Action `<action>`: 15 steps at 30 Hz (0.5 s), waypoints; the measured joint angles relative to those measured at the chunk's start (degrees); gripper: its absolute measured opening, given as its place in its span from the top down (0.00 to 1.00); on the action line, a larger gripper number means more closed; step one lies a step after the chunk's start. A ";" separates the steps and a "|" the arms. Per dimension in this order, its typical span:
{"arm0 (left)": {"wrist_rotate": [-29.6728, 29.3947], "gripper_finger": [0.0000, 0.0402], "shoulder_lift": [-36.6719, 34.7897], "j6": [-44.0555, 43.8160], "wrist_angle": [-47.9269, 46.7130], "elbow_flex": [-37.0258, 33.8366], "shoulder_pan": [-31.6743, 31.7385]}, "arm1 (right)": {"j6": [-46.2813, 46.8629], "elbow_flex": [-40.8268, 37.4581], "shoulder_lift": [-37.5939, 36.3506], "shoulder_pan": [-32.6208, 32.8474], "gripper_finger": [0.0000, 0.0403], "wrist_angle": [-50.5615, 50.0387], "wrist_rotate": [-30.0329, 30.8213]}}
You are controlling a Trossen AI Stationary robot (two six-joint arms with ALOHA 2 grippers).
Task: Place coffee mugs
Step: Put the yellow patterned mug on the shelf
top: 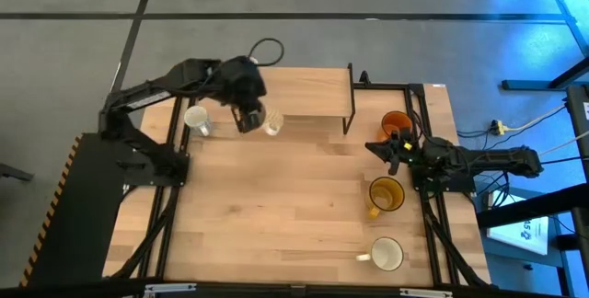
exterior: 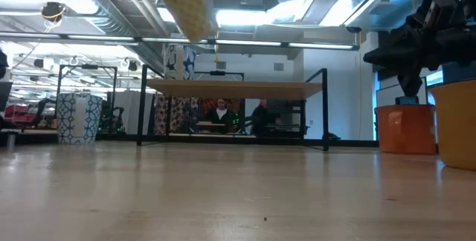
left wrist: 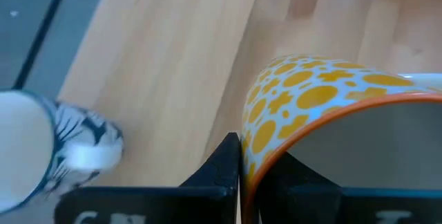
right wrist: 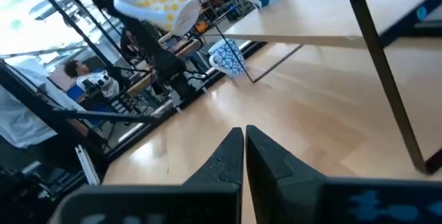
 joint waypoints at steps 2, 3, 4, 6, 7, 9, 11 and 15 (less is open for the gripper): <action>0.73 0.96 2.72 -0.55 -0.63 2.57 0.06 | -2.56 1.30 0.25 0.00 0.99 0.64 0.23; 0.86 0.96 4.09 -1.39 -0.54 3.87 0.01 | -3.44 2.35 0.70 0.00 0.99 1.02 1.07; 1.01 0.96 5.33 -2.34 -0.27 5.11 -0.04 | -4.42 3.39 1.43 0.02 0.99 1.29 1.74; 0.89 0.96 7.40 -4.65 -0.29 7.26 -0.23 | -7.35 5.64 3.50 0.00 0.99 0.81 2.56; 0.68 0.96 8.35 -5.90 -0.39 8.34 -0.27 | -9.12 7.00 4.94 0.00 0.99 0.77 2.59; 0.60 0.96 10.00 -8.62 -0.23 10.21 -0.25 | -12.45 10.14 8.73 0.00 0.99 1.09 3.07; 0.55 0.96 11.21 -11.64 -0.24 11.66 -0.27 | -16.24 13.70 13.70 0.00 0.99 0.94 4.00; 0.58 0.96 12.32 -16.59 -0.05 12.91 -0.27 | -25.48 23.59 25.90 0.00 0.99 0.75 6.30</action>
